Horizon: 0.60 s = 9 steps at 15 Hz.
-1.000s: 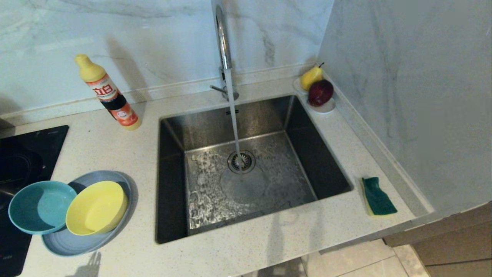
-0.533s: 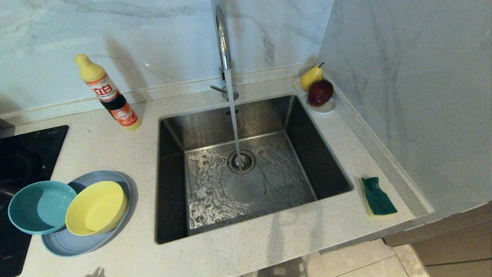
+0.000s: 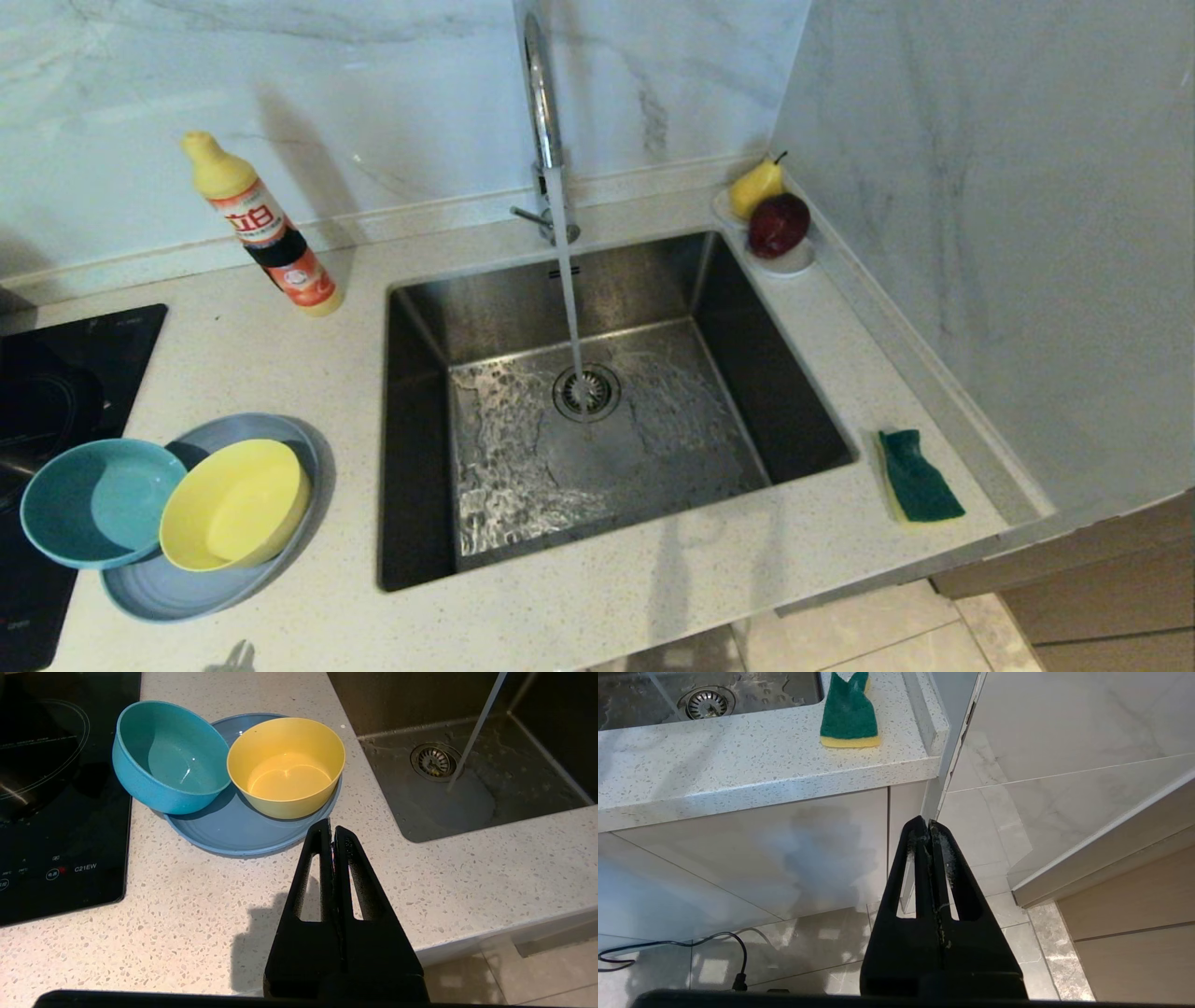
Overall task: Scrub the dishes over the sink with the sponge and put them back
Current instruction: Pick up a bowl and the sponge
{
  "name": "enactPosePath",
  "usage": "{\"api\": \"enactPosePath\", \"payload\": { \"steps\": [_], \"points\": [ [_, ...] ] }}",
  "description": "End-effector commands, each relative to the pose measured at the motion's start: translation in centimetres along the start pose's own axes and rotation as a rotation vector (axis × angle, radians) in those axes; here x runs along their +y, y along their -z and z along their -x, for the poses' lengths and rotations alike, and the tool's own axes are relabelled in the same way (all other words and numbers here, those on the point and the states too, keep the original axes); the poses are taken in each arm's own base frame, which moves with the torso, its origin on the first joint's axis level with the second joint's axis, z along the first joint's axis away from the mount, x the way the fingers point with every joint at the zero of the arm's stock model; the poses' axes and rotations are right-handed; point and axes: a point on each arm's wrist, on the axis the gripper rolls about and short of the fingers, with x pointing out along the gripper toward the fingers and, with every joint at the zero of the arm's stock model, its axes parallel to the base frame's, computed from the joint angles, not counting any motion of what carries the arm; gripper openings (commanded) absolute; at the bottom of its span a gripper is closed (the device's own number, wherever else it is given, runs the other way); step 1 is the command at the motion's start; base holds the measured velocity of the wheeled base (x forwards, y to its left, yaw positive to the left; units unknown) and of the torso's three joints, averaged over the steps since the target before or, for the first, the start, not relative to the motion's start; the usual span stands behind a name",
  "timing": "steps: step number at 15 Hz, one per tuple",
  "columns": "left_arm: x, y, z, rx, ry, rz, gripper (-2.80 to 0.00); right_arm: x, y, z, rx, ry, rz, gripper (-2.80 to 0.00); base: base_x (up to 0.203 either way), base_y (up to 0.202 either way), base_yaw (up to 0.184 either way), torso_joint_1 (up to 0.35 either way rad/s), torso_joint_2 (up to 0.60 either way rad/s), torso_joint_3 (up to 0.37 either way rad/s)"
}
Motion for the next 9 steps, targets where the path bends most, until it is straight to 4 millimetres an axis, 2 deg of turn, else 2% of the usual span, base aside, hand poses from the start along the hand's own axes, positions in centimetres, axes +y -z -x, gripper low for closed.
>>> {"api": "enactPosePath", "payload": {
  "steps": [1, 9],
  "points": [
    [-0.06, 1.13, -0.22, 0.041, 0.002, -0.001, -2.80, 0.00, 0.01, 0.01, -0.001, -0.001, 0.000, -2.80, 0.000, 0.000, 0.000, 0.000, 0.00, 0.000],
    [-0.06, 1.11, -0.22, 0.040, 0.002, -0.001, -2.80, -0.01, 0.06, 0.01, 0.004, 0.002, 0.019, -2.80, 0.000, 0.000, 0.000, 0.000, 0.00, 0.000]
  ]
}}
